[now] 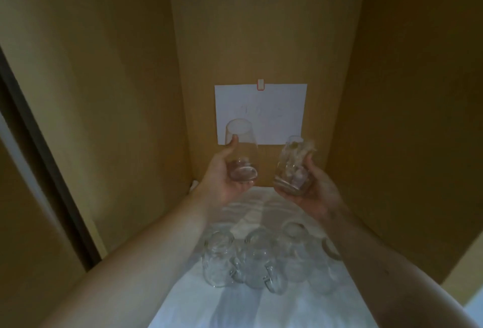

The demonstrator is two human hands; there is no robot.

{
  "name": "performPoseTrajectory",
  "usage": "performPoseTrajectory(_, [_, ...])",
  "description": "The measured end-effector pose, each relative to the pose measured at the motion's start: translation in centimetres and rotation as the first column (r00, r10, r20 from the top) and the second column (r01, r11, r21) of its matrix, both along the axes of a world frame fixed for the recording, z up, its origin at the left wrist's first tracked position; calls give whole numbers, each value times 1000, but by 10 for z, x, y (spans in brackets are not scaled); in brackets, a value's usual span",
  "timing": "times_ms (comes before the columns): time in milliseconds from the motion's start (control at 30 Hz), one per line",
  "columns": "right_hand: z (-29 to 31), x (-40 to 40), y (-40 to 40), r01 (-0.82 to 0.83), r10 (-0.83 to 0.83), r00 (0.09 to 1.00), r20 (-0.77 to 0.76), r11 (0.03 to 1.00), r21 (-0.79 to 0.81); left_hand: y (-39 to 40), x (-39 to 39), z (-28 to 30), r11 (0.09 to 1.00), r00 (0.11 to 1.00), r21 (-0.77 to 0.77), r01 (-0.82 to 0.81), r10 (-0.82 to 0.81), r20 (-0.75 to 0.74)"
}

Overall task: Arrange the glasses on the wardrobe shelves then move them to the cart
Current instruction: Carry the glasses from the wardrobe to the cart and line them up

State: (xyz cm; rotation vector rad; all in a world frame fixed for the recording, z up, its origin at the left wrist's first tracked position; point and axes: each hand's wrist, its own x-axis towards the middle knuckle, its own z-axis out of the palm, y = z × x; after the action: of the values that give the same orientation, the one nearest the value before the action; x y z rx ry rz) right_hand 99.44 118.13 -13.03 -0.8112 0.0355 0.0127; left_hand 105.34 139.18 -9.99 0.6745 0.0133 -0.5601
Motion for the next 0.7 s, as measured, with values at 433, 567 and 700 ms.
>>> performPoseTrajectory(433, [15,-78,26,376,-266,919,291,815,-442,-7,-64,11,800,908,527,-288,54,415])
performPoseTrajectory(567, [15,-116,38,456,-329,886,326,748,-483,3,-87,8,757,875,556,-342,41,483])
performPoseTrajectory(700, [10,-164,41,479,-385,878,286,703,-526,10,-115,-1,747,787,544,-383,-44,615])
